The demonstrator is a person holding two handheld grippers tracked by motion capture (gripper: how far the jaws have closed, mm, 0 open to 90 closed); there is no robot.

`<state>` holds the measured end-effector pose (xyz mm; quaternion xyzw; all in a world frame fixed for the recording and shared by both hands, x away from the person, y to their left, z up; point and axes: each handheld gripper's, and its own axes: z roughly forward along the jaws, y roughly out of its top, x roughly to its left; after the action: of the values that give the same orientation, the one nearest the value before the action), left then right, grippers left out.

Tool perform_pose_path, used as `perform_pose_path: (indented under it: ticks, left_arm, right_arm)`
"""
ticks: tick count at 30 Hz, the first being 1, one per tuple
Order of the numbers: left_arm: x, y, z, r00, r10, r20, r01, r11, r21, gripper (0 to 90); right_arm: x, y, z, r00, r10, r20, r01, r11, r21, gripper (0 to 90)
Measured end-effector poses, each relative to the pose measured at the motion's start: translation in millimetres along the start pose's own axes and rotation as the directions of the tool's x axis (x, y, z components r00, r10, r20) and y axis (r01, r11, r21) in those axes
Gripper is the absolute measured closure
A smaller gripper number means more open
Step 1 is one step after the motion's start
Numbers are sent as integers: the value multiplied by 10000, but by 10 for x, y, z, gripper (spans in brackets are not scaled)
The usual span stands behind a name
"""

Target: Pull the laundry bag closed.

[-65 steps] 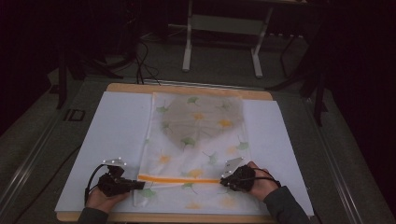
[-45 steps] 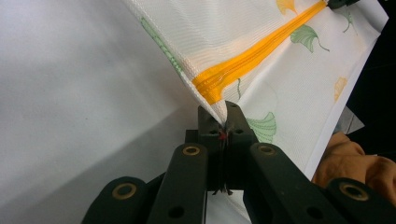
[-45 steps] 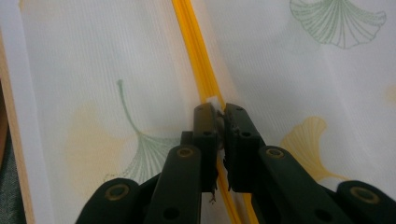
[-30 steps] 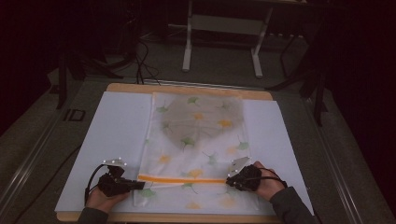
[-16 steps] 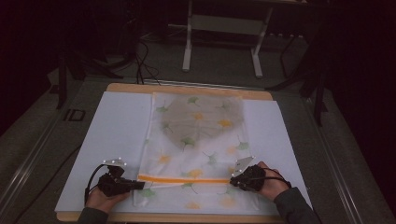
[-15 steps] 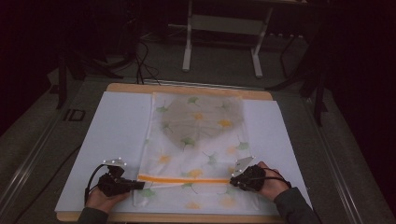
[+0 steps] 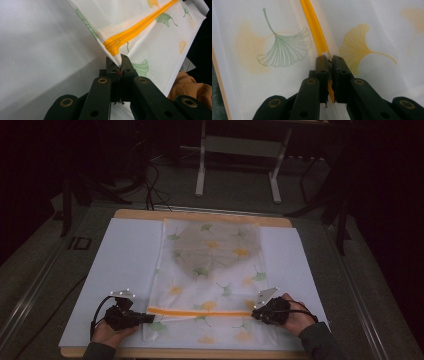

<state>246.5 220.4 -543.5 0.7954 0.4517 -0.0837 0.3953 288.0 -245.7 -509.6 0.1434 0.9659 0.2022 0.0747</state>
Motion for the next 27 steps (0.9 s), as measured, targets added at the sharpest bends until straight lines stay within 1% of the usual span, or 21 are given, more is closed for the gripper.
perform_pose_path:
  ticks: [3, 9, 18, 27]
  left_arm:
    - [1, 0, -2, 10000, -2, -2, 2, 10000, 1, 885]
    - [4, -1, -4, 10000, -3, -6, 3, 10000, 9, 885]
    - [7, -3, -7, 10000, -42, -17, 42, 10000, -25, 885]
    - [9, -2, -6, 10000, -16, -6, 16, 10000, 5, 885]
  right_arm:
    - [-9, -13, -10, 10000, -16, 12, 16, 10000, 20, 843]
    - [-20, -54, -31, 9999, 121, 34, -122, 9999, 59, 843]
    - [-64, -109, -71, 9998, 171, 116, -175, 9994, 307, 843]
    - [-78, -180, -119, 9993, 319, 172, -324, 9990, 298, 843]
